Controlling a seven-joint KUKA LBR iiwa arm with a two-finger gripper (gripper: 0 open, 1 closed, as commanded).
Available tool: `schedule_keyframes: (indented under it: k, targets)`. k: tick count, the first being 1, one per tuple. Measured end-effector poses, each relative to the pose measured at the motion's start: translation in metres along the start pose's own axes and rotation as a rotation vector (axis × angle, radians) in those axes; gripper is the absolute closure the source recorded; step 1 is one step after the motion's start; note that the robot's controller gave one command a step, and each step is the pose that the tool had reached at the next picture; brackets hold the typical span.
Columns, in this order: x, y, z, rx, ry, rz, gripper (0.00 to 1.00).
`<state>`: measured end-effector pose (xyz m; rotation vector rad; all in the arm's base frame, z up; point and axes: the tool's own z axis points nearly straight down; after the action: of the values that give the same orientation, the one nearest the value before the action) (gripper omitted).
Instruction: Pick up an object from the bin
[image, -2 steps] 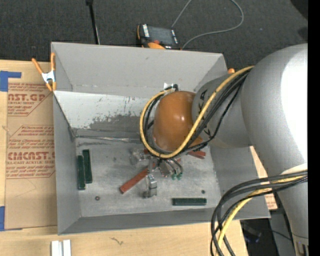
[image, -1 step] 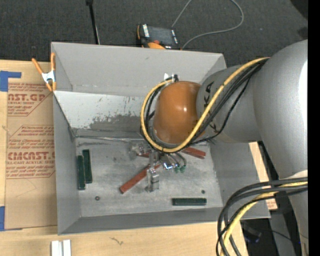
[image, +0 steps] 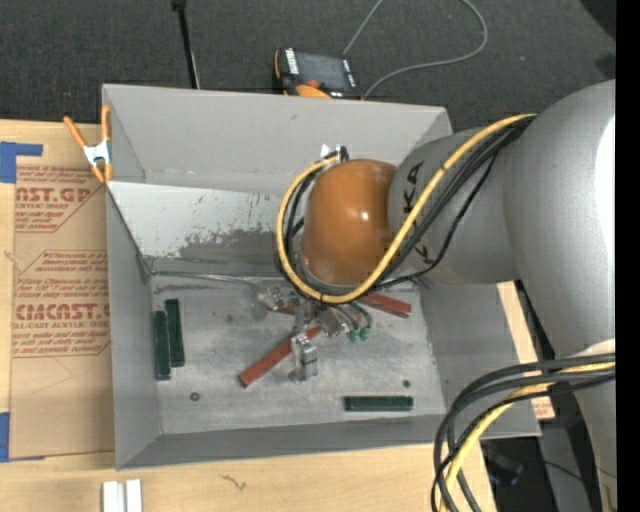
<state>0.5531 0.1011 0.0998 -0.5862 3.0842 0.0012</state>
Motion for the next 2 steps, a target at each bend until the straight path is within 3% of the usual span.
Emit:
schedule_keyframes:
  k: [1, 2]
  targets:
    - [0.0132, 0.0154, 0.0315, -0.002, 0.004, 0.077, 0.0]
    - [0.013, 0.016, 0.0319, -0.001, 0.002, 0.077, 0.0]
